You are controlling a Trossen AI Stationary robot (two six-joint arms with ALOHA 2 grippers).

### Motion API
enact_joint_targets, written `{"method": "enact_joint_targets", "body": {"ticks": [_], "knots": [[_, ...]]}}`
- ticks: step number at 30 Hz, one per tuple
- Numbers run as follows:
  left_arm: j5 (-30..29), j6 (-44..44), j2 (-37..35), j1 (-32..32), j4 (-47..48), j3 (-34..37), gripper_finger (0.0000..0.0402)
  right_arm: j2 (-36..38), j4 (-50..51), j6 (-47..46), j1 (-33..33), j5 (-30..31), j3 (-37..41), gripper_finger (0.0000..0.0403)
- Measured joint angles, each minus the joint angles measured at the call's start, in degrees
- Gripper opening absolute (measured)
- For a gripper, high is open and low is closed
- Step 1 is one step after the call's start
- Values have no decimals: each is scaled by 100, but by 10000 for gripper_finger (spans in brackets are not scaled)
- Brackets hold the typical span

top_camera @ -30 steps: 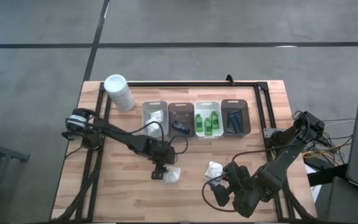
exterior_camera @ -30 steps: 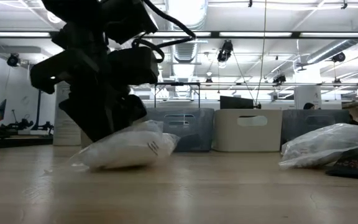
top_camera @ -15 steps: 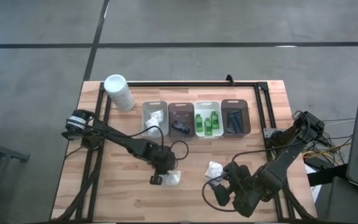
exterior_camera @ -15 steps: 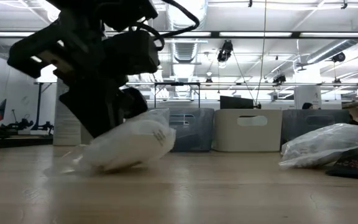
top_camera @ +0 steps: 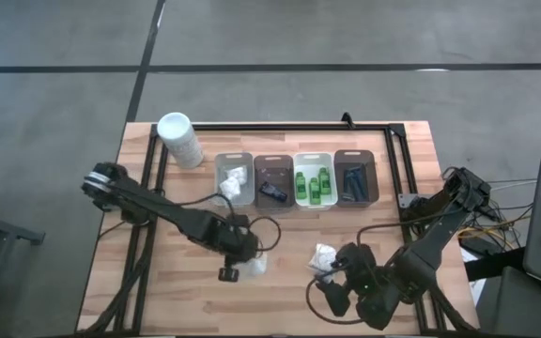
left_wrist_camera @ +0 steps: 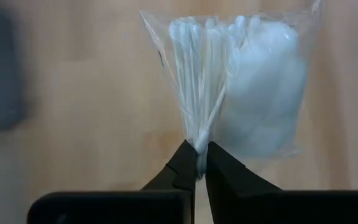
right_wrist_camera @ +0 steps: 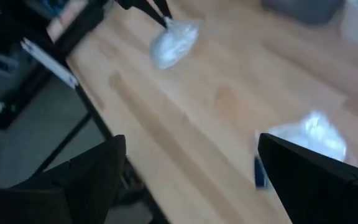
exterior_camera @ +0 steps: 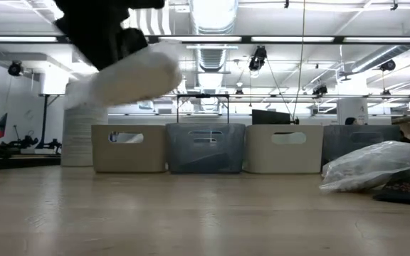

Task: Pick & Place Travel size toiletries
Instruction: Put the cotton pack into the gray bin

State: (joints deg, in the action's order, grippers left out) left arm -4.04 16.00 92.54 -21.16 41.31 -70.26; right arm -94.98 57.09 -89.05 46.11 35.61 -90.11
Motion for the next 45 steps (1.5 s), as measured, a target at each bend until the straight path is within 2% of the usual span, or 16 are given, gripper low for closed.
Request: {"method": "enact_joint_targets", "body": {"ticks": [4, 7, 10, 13, 17, 21, 27, 31, 33, 36, 45], "knots": [[-773, 1007, -576, 302, 609, -111, 18, 0, 215, 73, 0, 615, -167, 363], [-829, 1504, -1078, 775, 812, -51, 18, 0, 443, 27, 0, 913, -285, 363], [-774, 1475, -1506, 1508, 877, -46, 18, 0, 725, -56, 0, 986, -417, 363], [-457, 1465, -1790, 2468, 1026, -46, 18, 0, 1026, -227, 0, 1001, -504, 363], [-356, 1265, -1802, 3515, 1334, -16, 17, 0, 1343, -635, 0, 1113, -539, 363], [52, 1159, -1599, 4114, 1293, 246, 17, 0, 1485, -910, -2, 1110, -539, 363], [124, 1190, -1164, 4333, 877, 914, 20, -2, 1555, -1108, -4, 1110, -532, 363], [303, 1726, -873, 4352, 244, 1269, 22, -2, 1646, -1187, -37, 1109, -528, 363], [175, 2234, -806, 4303, 20, 1329, 27, -2, 1646, -1210, -46, 1109, -528, 363], [-54, 2918, -744, 4297, -23, 1330, 47, -2, 1645, -1312, -59, 1109, -528, 363], [-210, 3377, -1009, 4279, -14, 1321, 130, -2, 1643, -1447, -57, 1104, -528, 363]]}}
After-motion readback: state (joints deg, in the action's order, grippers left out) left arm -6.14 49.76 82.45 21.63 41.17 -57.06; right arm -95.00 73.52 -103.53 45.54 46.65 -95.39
